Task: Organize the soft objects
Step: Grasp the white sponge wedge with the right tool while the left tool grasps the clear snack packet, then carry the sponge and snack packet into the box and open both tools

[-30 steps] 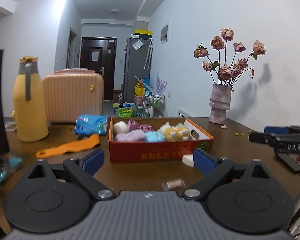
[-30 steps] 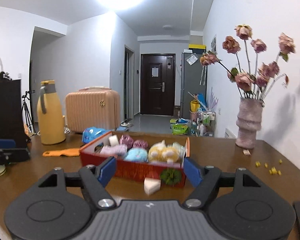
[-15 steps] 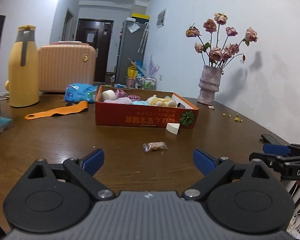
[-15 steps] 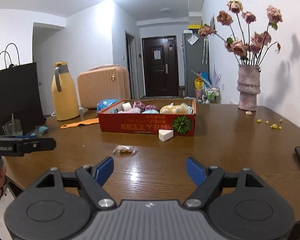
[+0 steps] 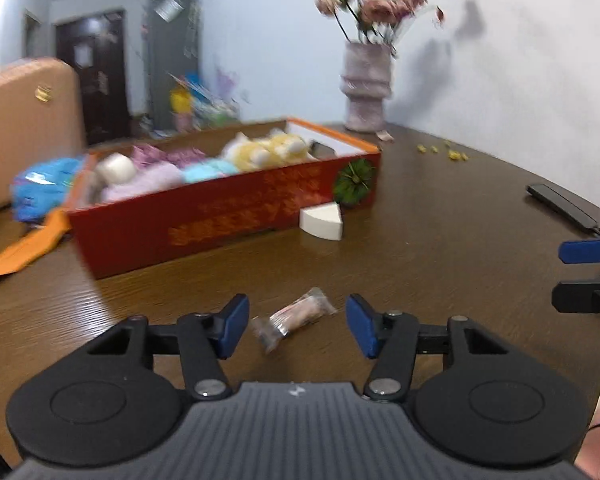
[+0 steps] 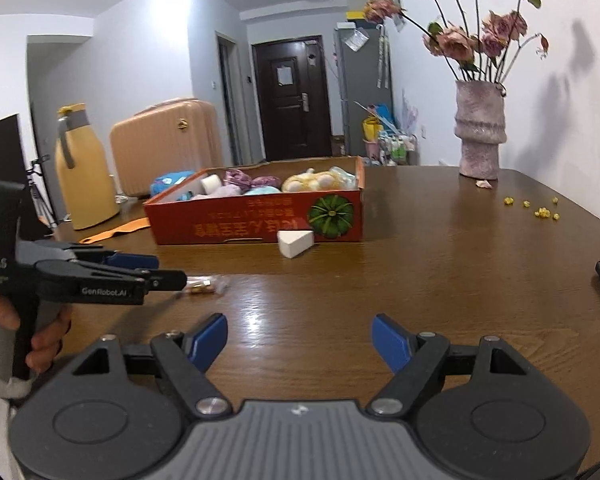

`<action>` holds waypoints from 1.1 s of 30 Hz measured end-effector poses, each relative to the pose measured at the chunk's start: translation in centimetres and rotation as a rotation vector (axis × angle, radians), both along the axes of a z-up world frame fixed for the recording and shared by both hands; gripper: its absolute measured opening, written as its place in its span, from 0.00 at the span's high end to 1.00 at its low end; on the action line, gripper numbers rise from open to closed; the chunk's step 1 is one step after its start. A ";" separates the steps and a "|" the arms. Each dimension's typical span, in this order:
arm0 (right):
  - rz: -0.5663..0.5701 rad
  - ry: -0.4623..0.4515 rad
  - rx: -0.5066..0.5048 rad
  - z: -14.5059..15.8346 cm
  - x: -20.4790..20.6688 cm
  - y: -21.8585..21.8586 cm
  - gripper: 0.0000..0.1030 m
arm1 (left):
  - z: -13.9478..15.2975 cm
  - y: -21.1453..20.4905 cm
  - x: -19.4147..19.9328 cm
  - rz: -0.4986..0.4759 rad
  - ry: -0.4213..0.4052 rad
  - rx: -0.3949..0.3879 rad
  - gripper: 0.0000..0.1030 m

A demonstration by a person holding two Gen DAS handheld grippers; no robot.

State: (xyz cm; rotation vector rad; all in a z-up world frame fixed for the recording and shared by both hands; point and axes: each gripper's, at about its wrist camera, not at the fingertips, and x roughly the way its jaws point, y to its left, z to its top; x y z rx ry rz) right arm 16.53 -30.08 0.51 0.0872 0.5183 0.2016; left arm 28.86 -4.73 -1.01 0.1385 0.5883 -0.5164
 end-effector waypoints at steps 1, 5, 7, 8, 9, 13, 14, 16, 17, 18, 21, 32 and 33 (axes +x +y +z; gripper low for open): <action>-0.005 0.009 0.000 -0.1 0.6 -0.1 0.23 | -0.3 -0.3 0.8 -0.010 0.025 0.015 0.47; -0.012 0.027 0.001 -0.3 3.2 -0.1 0.24 | -1.5 -0.8 2.7 -0.065 0.071 0.037 0.57; -0.009 0.036 0.005 -0.4 4.9 0.0 0.24 | -1.6 -0.6 3.3 -0.083 0.072 0.027 0.72; -0.004 0.040 0.004 -0.5 5.9 0.2 0.24 | -1.7 -0.6 3.6 -0.095 0.075 0.016 0.78; 0.001 0.042 0.002 -0.6 7.0 0.6 0.24 | -1.7 -0.5 4.1 -0.102 0.084 0.000 0.85; 0.020 0.040 -0.011 -1.0 12.4 2.4 0.25 | -1.8 0.2 5.2 -0.069 0.093 -0.059 0.86; 0.021 0.043 -0.012 -1.1 13.7 2.9 0.26 | -1.6 0.5 5.4 -0.052 0.092 -0.083 0.86; 0.011 0.056 -0.013 -1.4 16.9 3.9 0.28 | -1.1 2.0 5.9 -0.004 0.081 -0.155 0.86; 0.011 0.064 -0.021 -1.7 18.2 4.4 0.33 | -0.8 2.9 6.1 0.021 0.073 -0.188 0.86; 0.012 0.079 -0.029 -2.0 19.4 5.0 0.36 | -0.5 3.9 6.5 0.052 0.067 -0.223 0.86; 0.006 0.120 -0.049 -3.1 22.3 6.4 0.52 | 0.0 6.0 6.9 0.129 0.061 -0.269 0.86; -0.024 0.105 -0.022 -3.1 19.7 5.7 0.72 | 1.1 6.6 4.6 0.172 0.011 -0.252 0.86; -0.017 0.099 -0.013 -2.8 18.4 5.4 0.72 | 1.2 6.7 3.5 0.178 0.008 -0.260 0.86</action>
